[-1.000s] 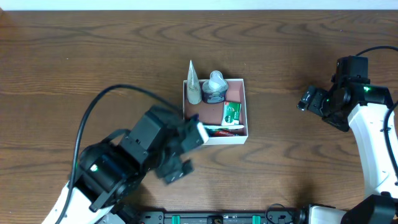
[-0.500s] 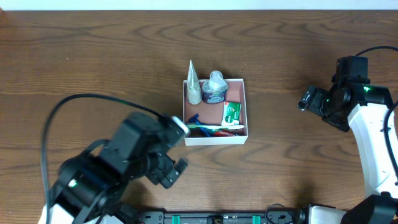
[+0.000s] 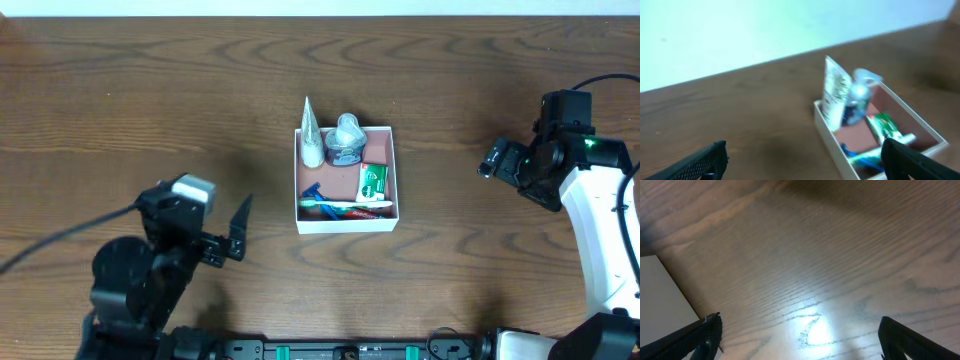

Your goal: Pack container

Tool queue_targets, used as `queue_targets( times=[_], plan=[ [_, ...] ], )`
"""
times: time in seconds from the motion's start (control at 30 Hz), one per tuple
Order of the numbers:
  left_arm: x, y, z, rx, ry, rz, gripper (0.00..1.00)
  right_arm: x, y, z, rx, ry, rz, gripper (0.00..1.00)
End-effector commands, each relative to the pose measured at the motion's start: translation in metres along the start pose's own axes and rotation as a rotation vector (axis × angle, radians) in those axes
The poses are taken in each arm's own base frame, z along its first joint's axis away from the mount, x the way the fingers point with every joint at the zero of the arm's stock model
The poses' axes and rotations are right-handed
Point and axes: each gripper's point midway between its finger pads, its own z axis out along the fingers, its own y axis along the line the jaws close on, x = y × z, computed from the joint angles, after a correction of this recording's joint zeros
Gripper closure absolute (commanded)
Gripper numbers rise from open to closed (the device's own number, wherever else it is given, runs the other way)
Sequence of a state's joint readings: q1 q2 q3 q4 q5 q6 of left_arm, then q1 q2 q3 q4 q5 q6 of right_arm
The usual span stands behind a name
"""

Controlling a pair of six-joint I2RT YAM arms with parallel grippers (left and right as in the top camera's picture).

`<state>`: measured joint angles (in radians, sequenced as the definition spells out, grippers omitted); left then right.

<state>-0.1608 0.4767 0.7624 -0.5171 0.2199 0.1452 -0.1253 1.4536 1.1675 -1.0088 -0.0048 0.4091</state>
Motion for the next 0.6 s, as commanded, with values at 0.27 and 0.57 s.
queue_targets(
  times=[0.27,0.57],
  plan=[
    [0.009,0.015,-0.008,-0.070,-0.345,0.044,0.02,-0.002,-0.001,-0.005,-0.005,-0.016,-0.001,0.01],
    [0.031,0.015,0.001,-0.082,-0.444,0.075,0.02,-0.002,-0.001,-0.005,-0.005,-0.015,-0.001,0.01]
  ],
)
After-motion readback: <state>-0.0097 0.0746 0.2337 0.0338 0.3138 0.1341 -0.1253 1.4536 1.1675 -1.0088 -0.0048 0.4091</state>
